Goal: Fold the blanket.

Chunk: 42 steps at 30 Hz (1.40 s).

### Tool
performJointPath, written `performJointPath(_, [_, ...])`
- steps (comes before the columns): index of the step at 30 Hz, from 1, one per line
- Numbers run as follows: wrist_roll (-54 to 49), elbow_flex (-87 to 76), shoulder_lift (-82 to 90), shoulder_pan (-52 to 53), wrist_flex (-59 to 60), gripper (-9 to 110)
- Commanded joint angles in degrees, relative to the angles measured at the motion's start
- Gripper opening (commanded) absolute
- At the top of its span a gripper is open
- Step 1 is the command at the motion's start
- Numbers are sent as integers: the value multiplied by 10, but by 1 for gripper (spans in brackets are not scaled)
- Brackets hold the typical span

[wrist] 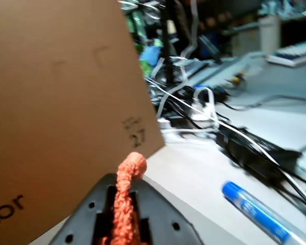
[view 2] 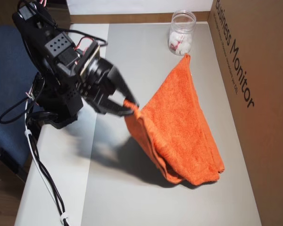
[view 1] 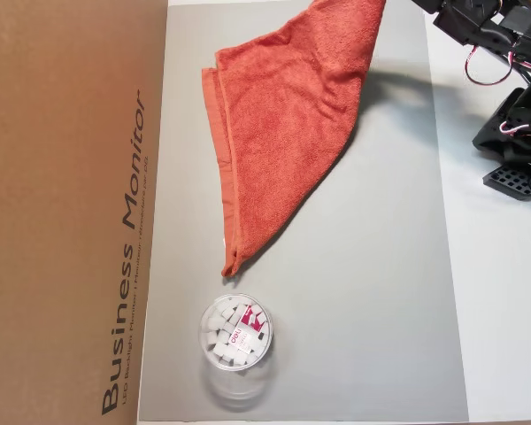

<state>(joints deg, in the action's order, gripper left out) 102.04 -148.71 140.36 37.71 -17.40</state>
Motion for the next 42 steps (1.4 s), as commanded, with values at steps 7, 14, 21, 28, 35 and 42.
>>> performJointPath(7, [-79, 55, 15, -75, -5, 0])
performJointPath(14, [-91, 55, -5, -90, -6, 0])
performJointPath(21, [-72, 34, -40, -36, 39, 6])
performJointPath(28, [70, 44, -49, 28, 245, 8])
performJointPath(35, [179, 96, -49, 56, 457, 8])
performJointPath(42, [277, 171, -49, 64, 681, 9])
